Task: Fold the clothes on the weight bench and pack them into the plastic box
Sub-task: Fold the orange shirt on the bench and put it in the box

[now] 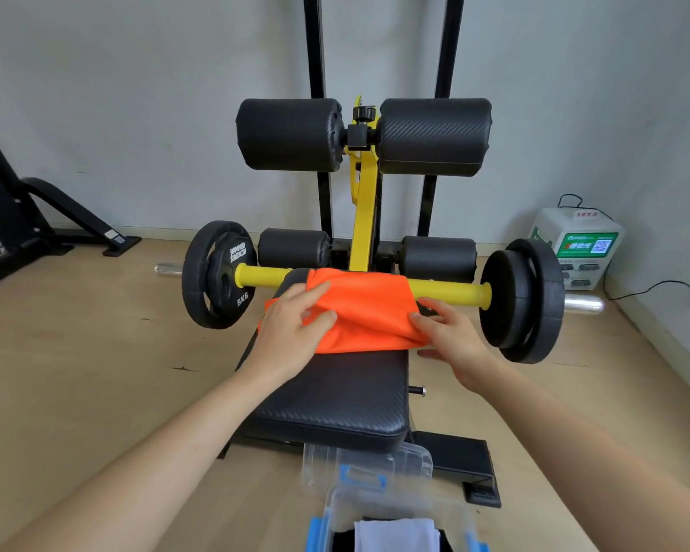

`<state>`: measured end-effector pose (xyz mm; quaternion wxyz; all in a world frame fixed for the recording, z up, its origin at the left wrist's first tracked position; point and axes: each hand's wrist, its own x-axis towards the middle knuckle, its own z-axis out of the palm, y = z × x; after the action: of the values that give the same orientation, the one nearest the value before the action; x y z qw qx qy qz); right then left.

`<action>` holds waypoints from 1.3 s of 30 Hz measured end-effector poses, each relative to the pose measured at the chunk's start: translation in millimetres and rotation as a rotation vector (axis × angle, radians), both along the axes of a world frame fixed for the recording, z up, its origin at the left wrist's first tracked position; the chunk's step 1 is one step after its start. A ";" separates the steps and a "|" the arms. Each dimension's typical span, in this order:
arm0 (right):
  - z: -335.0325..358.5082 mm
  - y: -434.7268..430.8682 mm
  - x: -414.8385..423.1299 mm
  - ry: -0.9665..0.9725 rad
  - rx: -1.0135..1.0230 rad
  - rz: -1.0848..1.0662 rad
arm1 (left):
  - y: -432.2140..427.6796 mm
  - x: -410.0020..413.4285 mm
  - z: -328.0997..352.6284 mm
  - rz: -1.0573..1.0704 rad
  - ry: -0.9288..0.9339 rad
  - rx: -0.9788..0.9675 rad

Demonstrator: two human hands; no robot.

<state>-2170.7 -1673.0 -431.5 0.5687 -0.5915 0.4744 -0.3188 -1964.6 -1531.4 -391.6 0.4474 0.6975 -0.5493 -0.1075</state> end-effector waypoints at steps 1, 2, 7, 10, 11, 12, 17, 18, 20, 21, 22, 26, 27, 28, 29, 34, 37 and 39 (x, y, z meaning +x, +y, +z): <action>-2.6 -0.4 4.7 0.032 -0.055 0.018 | 4.7 7.3 0.6 0.061 0.015 -0.013; -4.0 0.1 8.6 0.070 -0.111 0.038 | 10.2 15.3 -0.2 0.140 0.012 -0.006; -6.1 0.8 19.2 0.246 -0.277 0.099 | 35.4 40.6 -21.3 0.380 -0.318 0.315; -3.7 -1.9 23.0 0.252 -0.296 0.080 | 37.7 46.7 -28.0 0.399 -0.365 0.249; -3.0 -2.6 24.4 0.252 -0.291 0.079 | 37.4 49.6 -28.4 0.421 -0.410 0.182; -2.6 -2.8 25.9 0.253 -0.290 0.081 | 37.2 51.7 -28.3 0.415 -0.458 0.110; 5.1 -5.2 26.8 0.187 -0.243 0.097 | 32.7 45.5 -28.0 -0.014 -0.603 0.136; 6.7 -7.4 24.0 0.166 -0.231 0.088 | 32.2 41.3 -28.6 -0.063 -0.640 0.218; 7.6 -12.2 17.0 0.126 -0.208 0.034 | 32.1 33.3 -31.5 -0.122 -0.689 0.336; 7.1 -13.6 13.6 0.092 -0.175 -0.002 | 32.6 29.3 -32.2 -0.146 -0.696 0.350; 5.6 -14.4 10.6 0.040 -0.116 -0.038 | 33.1 25.4 -31.5 -0.164 -0.697 0.341; -0.3 -10.7 5.4 -0.133 0.181 -0.104 | 31.0 15.4 -28.1 -0.138 -0.730 0.203; -0.4 -9.1 5.1 -0.140 0.236 -0.090 | 29.5 14.1 -28.1 -0.109 -0.741 0.148; -0.5 -7.5 4.9 -0.143 0.279 -0.069 | 27.0 13.8 -29.3 -0.083 -0.734 0.092; -0.3 -5.7 4.8 -0.143 0.311 -0.050 | 23.9 13.4 -30.2 -0.064 -0.702 0.046; 2.7 -0.5 8.4 -0.194 0.323 -0.022 | 0.0 10.8 -27.2 -0.106 -0.511 0.062; 6.4 2.0 8.4 -0.258 0.246 -0.031 | -7.4 9.8 -26.7 -0.165 -0.538 0.329; 7.9 2.6 5.5 -0.299 0.203 -0.028 | -7.1 9.8 -27.9 -0.176 -0.555 0.446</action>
<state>-2165.1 -1670.3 -423.6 0.6851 -0.4704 0.4226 -0.3616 -1954.8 -1538.5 -419.5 0.1075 0.7306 -0.6707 -0.0692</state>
